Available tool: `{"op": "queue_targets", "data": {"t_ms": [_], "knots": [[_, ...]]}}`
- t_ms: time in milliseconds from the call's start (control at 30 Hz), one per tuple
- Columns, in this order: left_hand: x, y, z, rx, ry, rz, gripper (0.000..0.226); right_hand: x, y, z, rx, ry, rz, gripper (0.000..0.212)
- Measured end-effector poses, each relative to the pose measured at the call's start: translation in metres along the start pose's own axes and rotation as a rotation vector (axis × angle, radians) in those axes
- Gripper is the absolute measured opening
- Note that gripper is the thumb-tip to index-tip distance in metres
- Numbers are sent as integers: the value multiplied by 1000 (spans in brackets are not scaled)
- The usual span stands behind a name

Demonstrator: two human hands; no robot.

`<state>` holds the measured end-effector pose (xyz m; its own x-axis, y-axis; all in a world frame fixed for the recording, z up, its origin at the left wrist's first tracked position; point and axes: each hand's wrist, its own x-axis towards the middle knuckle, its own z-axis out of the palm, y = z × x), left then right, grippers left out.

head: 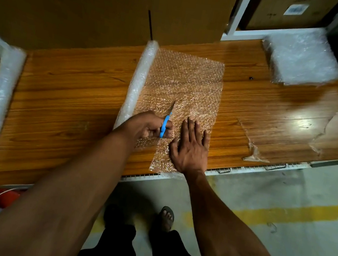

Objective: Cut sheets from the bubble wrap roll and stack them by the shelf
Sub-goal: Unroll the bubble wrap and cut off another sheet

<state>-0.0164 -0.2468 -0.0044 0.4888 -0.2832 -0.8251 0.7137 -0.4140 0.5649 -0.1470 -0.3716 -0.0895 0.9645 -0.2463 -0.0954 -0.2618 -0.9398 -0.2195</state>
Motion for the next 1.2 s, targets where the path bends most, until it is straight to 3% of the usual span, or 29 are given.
{"op": "queue_targets", "data": {"t_ms": [367,833,1200], "knots": [[7,12,-6,28,-105,-89,13,0,-1,-3,5,2,-3,77],[18,22,3,37,-8,-55,10,0,1,-1,5,-8,-9,77],[18,43,-2,40,-157,-99,14,1,1,1,3,-8,-3,77]]}}
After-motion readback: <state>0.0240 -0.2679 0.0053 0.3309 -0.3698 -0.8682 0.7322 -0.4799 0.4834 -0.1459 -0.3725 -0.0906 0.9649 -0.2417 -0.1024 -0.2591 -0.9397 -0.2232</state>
